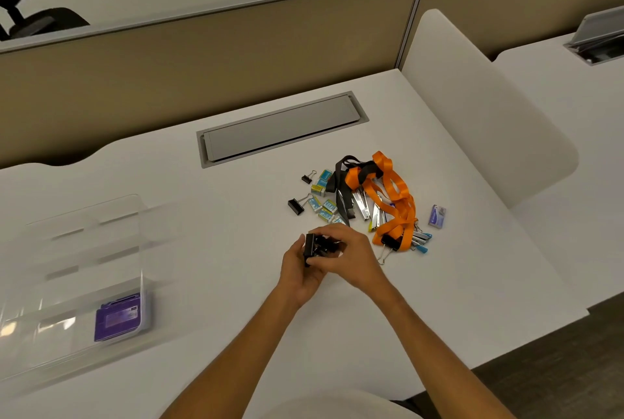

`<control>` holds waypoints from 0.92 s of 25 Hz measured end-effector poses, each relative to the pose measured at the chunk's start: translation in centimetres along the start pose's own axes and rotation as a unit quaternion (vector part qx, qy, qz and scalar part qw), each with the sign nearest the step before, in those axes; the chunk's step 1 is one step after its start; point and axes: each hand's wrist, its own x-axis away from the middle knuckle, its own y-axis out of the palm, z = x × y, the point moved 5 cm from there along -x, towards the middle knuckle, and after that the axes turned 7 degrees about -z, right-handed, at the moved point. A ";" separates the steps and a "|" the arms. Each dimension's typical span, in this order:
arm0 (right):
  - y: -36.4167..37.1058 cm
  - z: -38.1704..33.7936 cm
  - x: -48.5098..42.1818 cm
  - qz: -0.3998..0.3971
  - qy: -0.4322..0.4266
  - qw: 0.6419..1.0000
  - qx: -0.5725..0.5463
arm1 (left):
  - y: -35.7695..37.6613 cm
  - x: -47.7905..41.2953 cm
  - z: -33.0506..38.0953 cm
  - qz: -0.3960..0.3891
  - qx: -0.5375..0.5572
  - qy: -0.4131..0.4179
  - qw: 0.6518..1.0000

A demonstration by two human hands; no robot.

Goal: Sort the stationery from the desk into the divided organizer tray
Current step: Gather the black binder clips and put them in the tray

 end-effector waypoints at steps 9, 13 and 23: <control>3.3 -1.0 0.2 0.010 -0.015 1.000 -0.010 | 0.0 0.5 1.0 0.007 0.086 0.022 0.996; 3.4 -1.8 -0.3 -0.019 -0.037 0.998 0.052 | 0.5 0.5 0.7 -0.023 0.085 0.019 0.996; 2.6 -1.6 -1.2 0.104 -0.046 0.983 0.147 | 0.5 1.1 1.1 -0.034 0.093 0.035 0.994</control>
